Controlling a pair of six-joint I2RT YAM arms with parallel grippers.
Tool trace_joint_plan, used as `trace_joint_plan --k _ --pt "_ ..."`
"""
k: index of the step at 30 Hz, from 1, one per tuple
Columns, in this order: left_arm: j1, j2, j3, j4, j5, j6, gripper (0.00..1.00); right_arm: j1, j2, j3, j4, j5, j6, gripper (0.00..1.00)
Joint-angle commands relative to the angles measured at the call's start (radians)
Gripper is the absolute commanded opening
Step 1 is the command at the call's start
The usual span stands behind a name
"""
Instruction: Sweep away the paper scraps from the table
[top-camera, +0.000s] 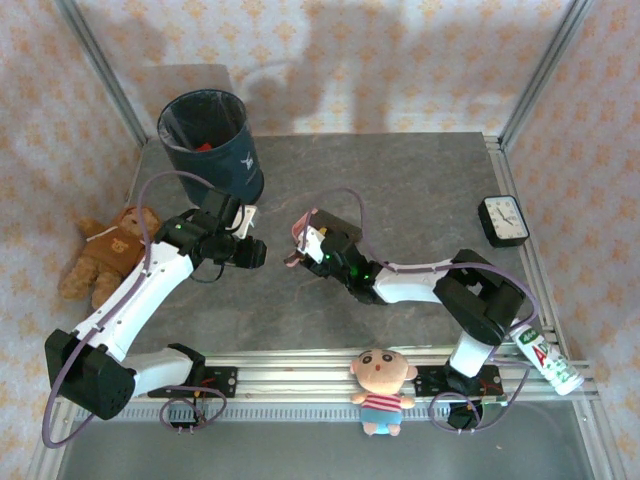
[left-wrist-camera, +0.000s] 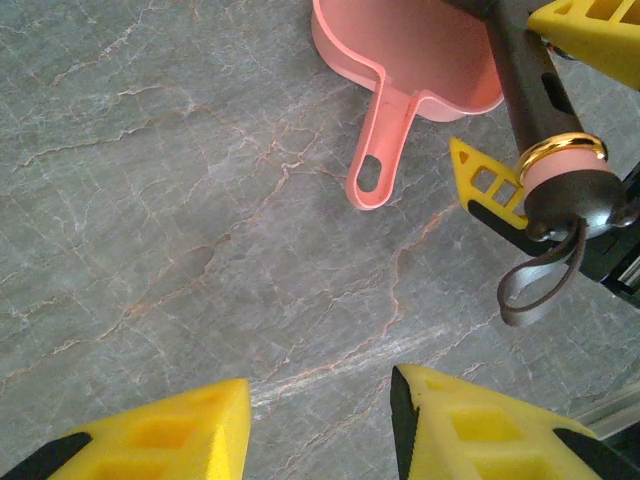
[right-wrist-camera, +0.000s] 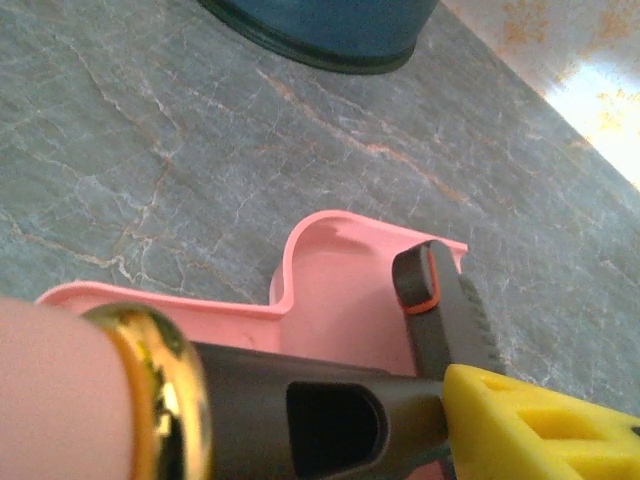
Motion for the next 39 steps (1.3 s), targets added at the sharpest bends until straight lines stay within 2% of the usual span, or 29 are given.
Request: trace_joint_plan --k 1,11,28,39 --pt "0.007 -0.022 -0.012 0.018 -0.013 0.016 0.41 0.006 0.018 -0.02 -0.032 0.002 0.036 0.66" --pt "0.007 -0.014 -0.009 0.023 -0.009 0.021 0.42 0.007 -0.018 -0.031 -0.093 -0.062 0.0 0.74" --pt "0.007 0.006 -0.007 0.033 -0.015 0.03 0.44 0.008 -0.094 -0.016 -0.297 -0.164 -0.017 0.78" --pt "0.007 0.016 -0.009 0.046 -0.038 0.023 0.46 0.009 -0.159 -0.025 -0.33 -0.146 -0.002 0.81"
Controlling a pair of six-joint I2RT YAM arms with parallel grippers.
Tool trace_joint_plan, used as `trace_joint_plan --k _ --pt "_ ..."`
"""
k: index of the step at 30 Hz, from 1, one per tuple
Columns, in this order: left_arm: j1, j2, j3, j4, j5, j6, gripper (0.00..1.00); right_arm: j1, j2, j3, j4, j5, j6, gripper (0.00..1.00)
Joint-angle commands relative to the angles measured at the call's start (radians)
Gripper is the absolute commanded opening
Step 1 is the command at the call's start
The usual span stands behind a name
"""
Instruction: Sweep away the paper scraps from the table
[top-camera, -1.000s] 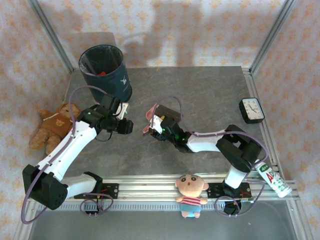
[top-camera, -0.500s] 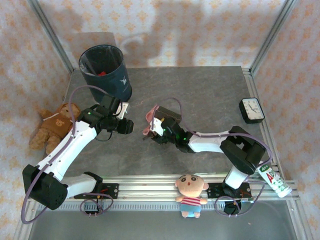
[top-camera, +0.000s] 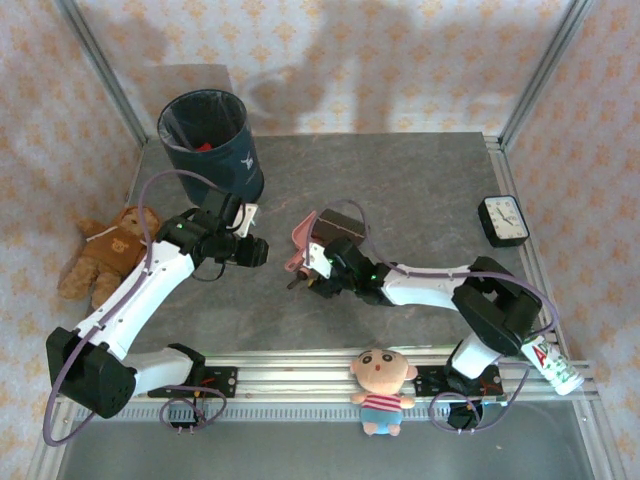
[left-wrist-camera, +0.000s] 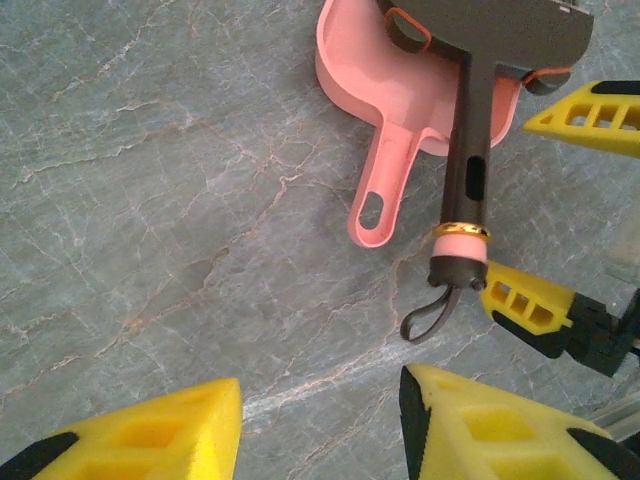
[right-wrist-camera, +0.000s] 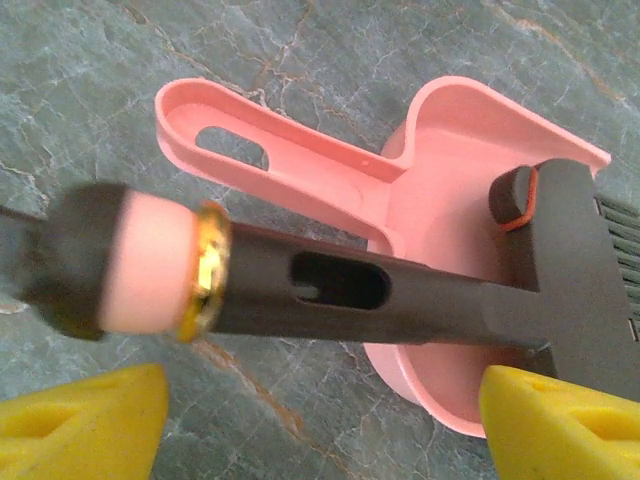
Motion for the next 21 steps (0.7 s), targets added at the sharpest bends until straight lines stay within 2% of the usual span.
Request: trace_joint_plan --k 1,3,7,13,21 --pt "0.007 0.008 -0.008 0.023 -0.057 0.013 0.46 0.007 -0.067 -0.012 -0.004 0.003 0.025 0.81" --pt "0.007 0.005 -0.008 0.034 -0.123 0.001 0.45 0.007 -0.095 -0.019 0.017 0.023 0.053 0.81" --pt "0.007 0.01 -0.031 0.092 -0.339 -0.02 0.45 0.007 -0.15 -0.05 0.086 0.133 0.113 0.81" --pt "0.007 -0.005 -0.126 0.258 -0.645 -0.039 0.45 0.007 -0.203 -0.093 0.165 0.404 0.171 0.81" --pt "0.006 -0.09 -0.338 0.594 -0.901 0.049 0.47 -0.003 -0.227 -0.126 0.2 0.772 0.179 0.81"
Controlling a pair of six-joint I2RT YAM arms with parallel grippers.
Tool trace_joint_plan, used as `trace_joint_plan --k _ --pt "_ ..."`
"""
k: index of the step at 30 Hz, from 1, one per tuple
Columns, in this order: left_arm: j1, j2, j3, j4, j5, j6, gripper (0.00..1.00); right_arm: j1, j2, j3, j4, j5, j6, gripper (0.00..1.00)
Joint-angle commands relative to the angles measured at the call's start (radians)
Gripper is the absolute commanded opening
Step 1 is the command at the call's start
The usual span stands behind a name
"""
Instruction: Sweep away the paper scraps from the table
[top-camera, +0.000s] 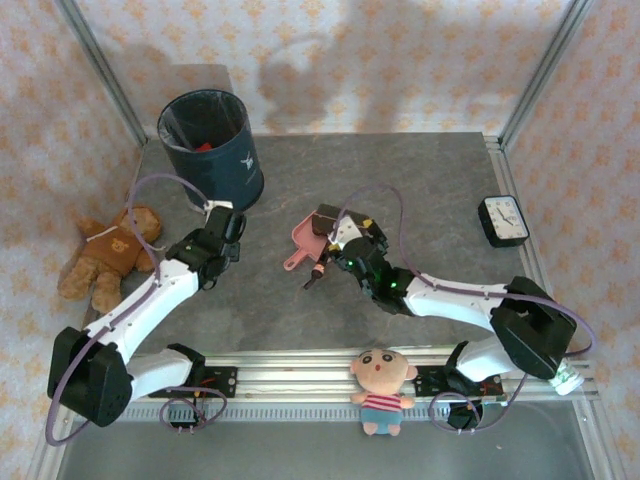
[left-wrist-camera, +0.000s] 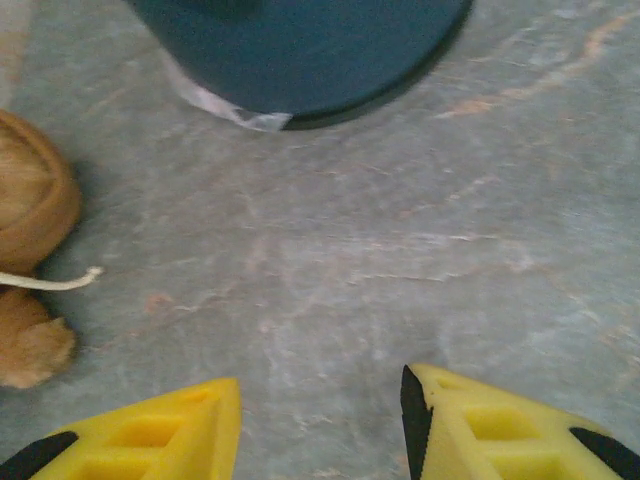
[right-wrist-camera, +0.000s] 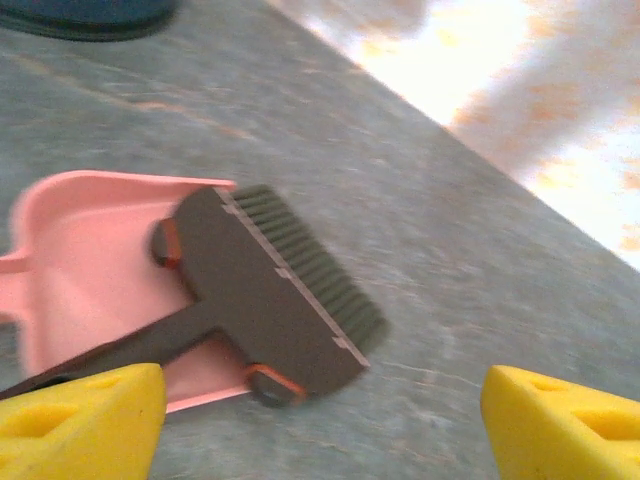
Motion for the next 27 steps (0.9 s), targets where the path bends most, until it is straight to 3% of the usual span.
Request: trace_joint_plan --k 1,7,13,20,24,27 --pt "0.007 -0.034 -0.062 0.215 -0.22 0.049 0.47 -0.01 -0.031 -0.022 0.043 0.246 0.033 0.82" --pt "0.011 -0.025 -0.159 0.426 -0.337 0.127 0.5 -0.101 -0.11 -0.067 -0.017 0.346 0.099 0.82" --pt "0.046 0.038 -0.224 0.594 -0.386 0.153 0.66 -0.223 -0.203 -0.131 -0.088 0.33 0.164 0.82" --pt "0.103 0.138 -0.216 0.649 -0.34 0.13 0.75 -0.396 -0.32 -0.208 -0.156 0.263 0.264 0.82" --pt "0.142 0.183 -0.226 0.712 -0.227 0.146 0.77 -0.495 -0.365 -0.25 -0.169 0.184 0.326 0.83" --pt "0.157 0.224 -0.234 0.76 -0.182 0.156 0.78 -0.559 -0.387 -0.285 -0.153 0.133 0.36 0.89"
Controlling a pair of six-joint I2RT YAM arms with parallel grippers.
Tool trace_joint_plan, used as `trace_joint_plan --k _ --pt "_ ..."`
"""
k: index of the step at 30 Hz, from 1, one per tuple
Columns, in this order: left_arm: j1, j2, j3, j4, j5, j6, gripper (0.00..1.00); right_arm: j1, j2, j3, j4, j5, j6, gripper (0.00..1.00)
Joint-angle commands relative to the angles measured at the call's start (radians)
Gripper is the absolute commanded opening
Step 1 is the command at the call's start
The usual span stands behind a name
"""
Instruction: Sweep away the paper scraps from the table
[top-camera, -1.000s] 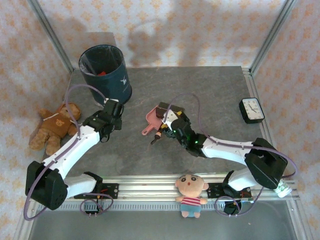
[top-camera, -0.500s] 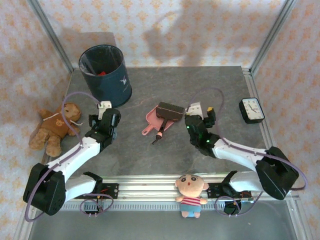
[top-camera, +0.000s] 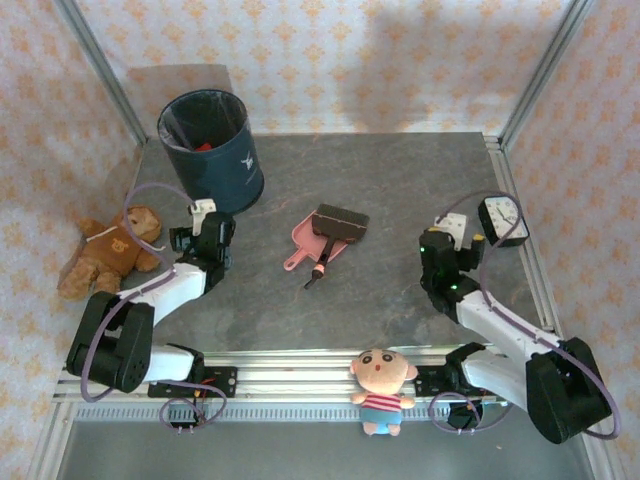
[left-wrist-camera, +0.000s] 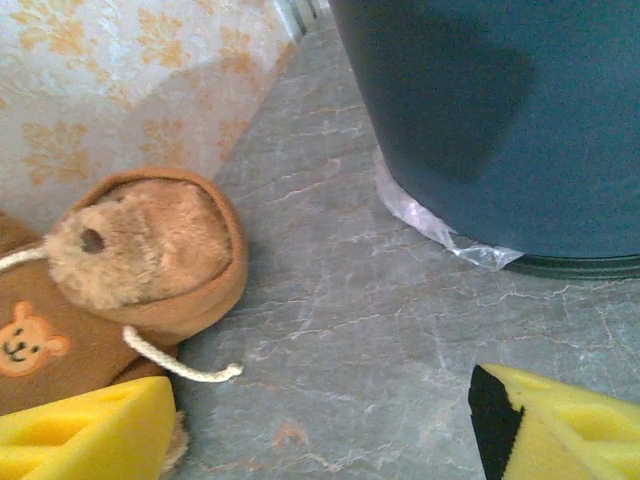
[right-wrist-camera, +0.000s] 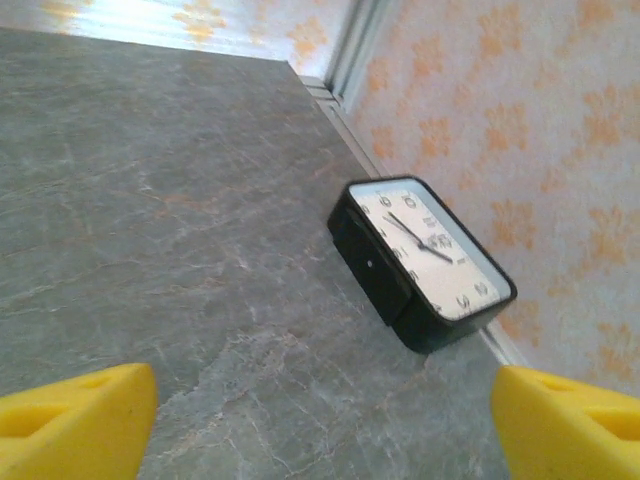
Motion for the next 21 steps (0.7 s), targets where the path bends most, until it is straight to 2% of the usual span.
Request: trace_joint_plan --k 1,7,12,19,21 --pt "0.023 0.037 -0.011 0.088 0.075 0.005 0.79 -0.057 -0.03 -0.04 -0.006 -0.081 0.085 0.9" --pt "0.095 0.056 0.012 0.083 0.258 -0.007 0.8 -0.192 -0.05 -0.088 0.045 -0.228 0.134 0.96" --pt "0.16 0.054 -0.034 0.225 0.436 -0.031 0.81 -0.287 -0.042 -0.104 0.111 -0.353 0.135 0.98" --pt "0.215 0.061 -0.077 0.358 0.545 -0.033 0.81 -0.4 0.004 -0.118 0.227 -0.482 0.156 0.98" --pt "0.225 0.079 -0.116 0.457 0.561 -0.03 0.81 -0.408 0.026 -0.122 0.276 -0.49 0.161 0.99"
